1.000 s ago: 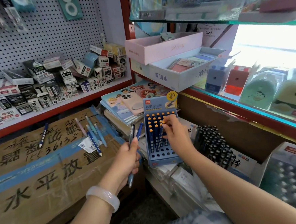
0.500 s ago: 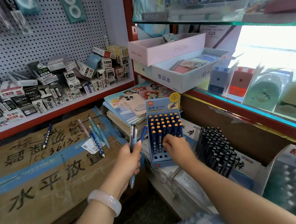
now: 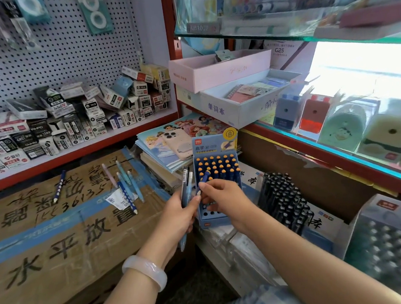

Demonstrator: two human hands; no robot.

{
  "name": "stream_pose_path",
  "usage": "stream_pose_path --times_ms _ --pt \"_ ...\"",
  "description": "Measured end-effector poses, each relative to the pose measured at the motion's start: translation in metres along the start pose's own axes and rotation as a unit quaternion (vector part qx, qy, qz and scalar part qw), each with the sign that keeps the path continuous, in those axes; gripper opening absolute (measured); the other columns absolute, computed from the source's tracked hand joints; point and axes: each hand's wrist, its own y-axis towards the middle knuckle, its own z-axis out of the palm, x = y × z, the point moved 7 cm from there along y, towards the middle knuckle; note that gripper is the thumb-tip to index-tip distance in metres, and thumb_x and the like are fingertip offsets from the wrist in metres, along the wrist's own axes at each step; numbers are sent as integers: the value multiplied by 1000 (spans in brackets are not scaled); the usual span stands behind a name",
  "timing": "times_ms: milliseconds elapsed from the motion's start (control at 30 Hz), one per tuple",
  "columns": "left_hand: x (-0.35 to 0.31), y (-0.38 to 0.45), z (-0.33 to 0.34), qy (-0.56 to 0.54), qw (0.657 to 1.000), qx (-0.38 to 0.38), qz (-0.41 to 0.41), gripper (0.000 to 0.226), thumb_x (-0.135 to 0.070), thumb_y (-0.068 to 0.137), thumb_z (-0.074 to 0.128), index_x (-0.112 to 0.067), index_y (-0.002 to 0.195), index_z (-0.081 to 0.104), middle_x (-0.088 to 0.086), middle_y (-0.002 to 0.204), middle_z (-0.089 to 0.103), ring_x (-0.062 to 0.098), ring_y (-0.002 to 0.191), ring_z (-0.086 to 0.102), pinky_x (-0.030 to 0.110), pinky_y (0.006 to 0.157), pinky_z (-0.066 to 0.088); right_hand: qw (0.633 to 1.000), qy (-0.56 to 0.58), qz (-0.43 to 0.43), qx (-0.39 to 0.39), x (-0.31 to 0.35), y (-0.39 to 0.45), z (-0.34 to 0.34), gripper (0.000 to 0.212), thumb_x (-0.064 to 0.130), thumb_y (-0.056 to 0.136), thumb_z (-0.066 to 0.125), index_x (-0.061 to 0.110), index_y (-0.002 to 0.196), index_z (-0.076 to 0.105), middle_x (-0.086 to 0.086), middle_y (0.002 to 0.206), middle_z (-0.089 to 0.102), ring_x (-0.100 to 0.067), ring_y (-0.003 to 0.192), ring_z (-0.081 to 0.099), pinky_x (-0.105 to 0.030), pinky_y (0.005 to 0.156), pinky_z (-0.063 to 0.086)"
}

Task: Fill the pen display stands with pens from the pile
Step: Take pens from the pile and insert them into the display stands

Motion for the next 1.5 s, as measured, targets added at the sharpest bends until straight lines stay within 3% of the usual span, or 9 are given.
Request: stream_pose_path --times_ms 100,200,333,467,733,967,1333,1500 --pt "1 0 1 50 999 3 -4 4 -26 95 50 -23 93 51 0 65 52 11 49 44 23 43 34 1000 17 -10 -16 5 -4 -7 18 21 94 55 12 79 61 -1 70 58 -9 64 54 -17 58 48" --pt "6 1 -7 85 995 -38 -21 19 -29 99 39 -16 93 52 0 72 52 12 56 45 27 49 35 993 1 -70 -98 20 -7 -31 16 20 96 51 14 83 58 -1 74 58 -11 70 55 -20 64 49" --pt "16 4 -19 76 992 -81 -67 23 -18 100 36 -5 113 49 3 73 47 15 58 44 26 49 36 937 -212 -147 -234 37 -13 -64 12 24 96 51 16 90 58 4 80 60 -10 74 56 -26 67 45" --pt "19 4 -20 71 992 -80 -72 28 -15 100 36 -10 124 48 3 79 50 15 67 49 26 55 41 908 -325 -154 -217 27 -7 -59 18 26 95 52 12 99 62 -2 83 65 -17 77 59 -31 67 46" --pt "14 5 -19 57 994 -75 -48 28 -15 100 37 -13 123 52 4 80 52 15 69 51 26 63 46 899 -375 -122 -190 8 10 -47 20 28 96 51 11 99 61 0 75 57 -19 70 54 -30 62 43" --pt "7 2 -18 36 996 -80 -30 29 -15 99 40 -12 125 52 4 83 55 13 75 53 23 65 47 884 -416 -126 -172 13 18 -36 21 28 97 49 9 101 58 -6 84 64 -25 81 60 -34 69 47" --pt "4 0 -19 33 996 -82 -26 25 -11 96 46 -6 118 57 4 80 57 11 71 54 19 62 46 875 -454 -89 -145 -4 20 -30 19 25 96 49 7 95 57 -13 93 66 -30 90 60 -32 67 40" --pt "-2 -4 -11 -21 998 -62 -25 16 -7 95 47 -8 104 60 3 75 57 10 67 54 18 61 48 880 -458 -33 -126 -15 14 -36 22 26 95 53 7 96 64 -11 94 67 -28 91 62 -36 78 51"
